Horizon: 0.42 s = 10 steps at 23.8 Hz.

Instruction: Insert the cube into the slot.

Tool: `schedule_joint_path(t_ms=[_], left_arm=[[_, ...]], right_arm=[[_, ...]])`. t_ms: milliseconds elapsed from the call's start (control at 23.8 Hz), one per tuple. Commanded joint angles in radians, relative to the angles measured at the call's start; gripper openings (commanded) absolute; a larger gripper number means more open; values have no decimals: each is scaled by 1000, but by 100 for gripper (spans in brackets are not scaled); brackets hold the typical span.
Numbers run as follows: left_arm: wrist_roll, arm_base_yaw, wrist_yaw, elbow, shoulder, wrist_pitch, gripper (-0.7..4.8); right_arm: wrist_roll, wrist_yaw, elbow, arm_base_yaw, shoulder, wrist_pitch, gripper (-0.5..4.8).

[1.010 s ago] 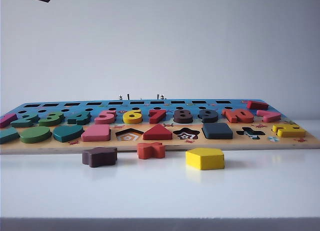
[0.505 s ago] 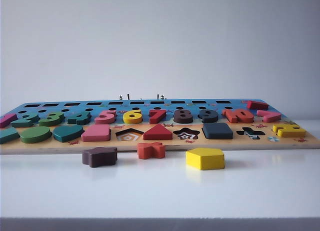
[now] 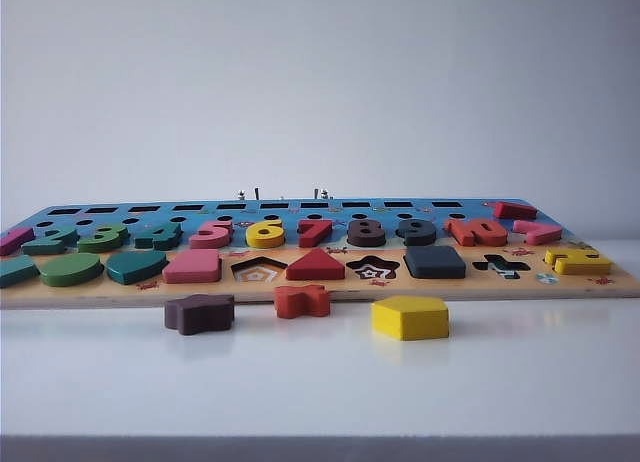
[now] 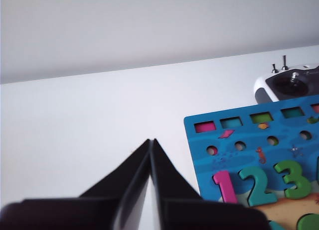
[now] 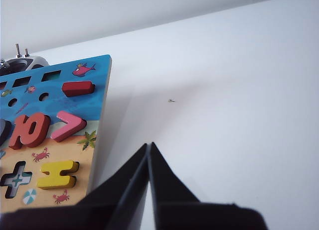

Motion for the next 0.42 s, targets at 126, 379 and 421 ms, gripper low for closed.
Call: schedule_joint_path(t_ms=[126, 379, 421], left_arm=[[-6, -1, -88, -127, -146, 25, 17], [-6, -1, -129, -221, -196, 50, 17], [-6, -1, -129, -233, -197, 61, 17]], right_arm=[[-1, 1, -9, -1, -3, -26, -4], [-1, 1, -9, -1, -2, -26, -4], [-1, 1, -9, -1, -2, -26, -4]])
